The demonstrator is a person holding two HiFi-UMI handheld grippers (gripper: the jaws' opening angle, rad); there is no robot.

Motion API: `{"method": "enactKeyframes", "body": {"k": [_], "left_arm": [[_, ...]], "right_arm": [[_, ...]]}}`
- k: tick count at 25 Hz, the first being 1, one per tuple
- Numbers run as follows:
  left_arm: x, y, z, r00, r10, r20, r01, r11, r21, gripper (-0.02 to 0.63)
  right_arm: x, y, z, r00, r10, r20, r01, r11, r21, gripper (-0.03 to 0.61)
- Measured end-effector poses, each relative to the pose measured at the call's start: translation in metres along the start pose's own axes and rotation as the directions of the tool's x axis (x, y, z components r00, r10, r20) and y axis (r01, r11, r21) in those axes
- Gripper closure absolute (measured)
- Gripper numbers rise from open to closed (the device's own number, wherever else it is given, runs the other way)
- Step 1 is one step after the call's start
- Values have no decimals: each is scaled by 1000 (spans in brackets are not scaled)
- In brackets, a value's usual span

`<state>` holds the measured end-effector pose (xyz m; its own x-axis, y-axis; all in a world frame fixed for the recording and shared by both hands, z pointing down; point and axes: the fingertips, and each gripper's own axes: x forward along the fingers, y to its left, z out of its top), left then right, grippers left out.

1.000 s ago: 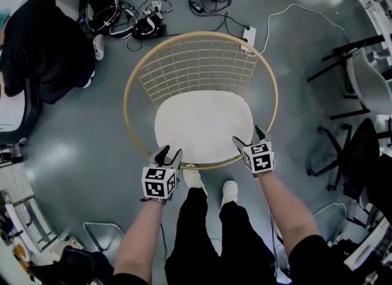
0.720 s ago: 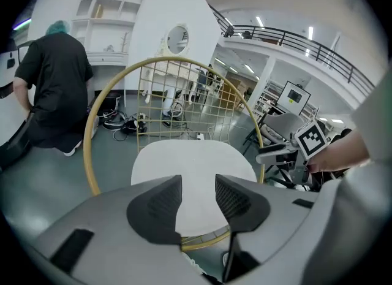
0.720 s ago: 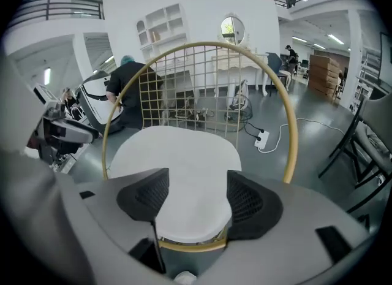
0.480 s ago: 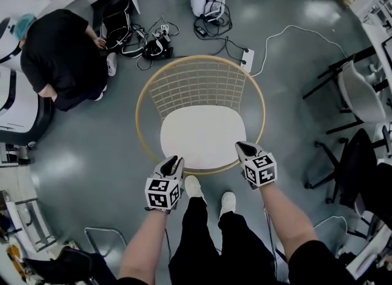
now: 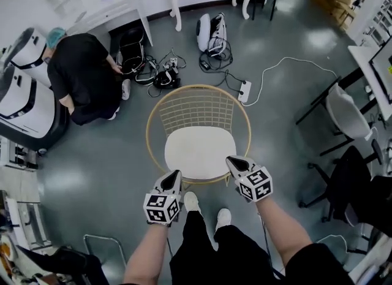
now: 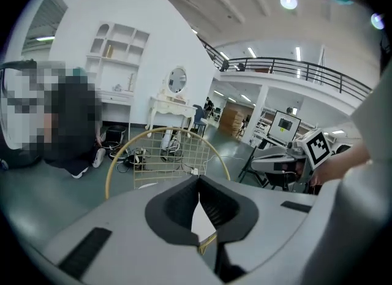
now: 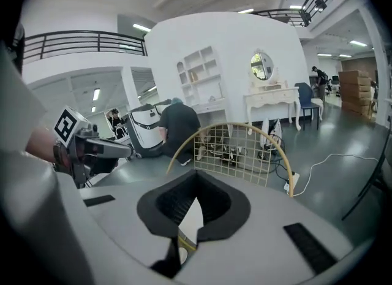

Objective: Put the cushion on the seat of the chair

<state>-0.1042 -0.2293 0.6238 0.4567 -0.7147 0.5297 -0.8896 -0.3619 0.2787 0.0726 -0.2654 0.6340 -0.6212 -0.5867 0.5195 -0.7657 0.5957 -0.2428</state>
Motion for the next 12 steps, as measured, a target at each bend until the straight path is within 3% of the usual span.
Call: {"method": "enactKeyframes", "body": {"k": [12], "left_arm": [[-108,-99,49,989,-12,149,-1,996,84,597]], "right_arm": [[-121,68,56,991,85,105,-73,991,-113,566]]}}
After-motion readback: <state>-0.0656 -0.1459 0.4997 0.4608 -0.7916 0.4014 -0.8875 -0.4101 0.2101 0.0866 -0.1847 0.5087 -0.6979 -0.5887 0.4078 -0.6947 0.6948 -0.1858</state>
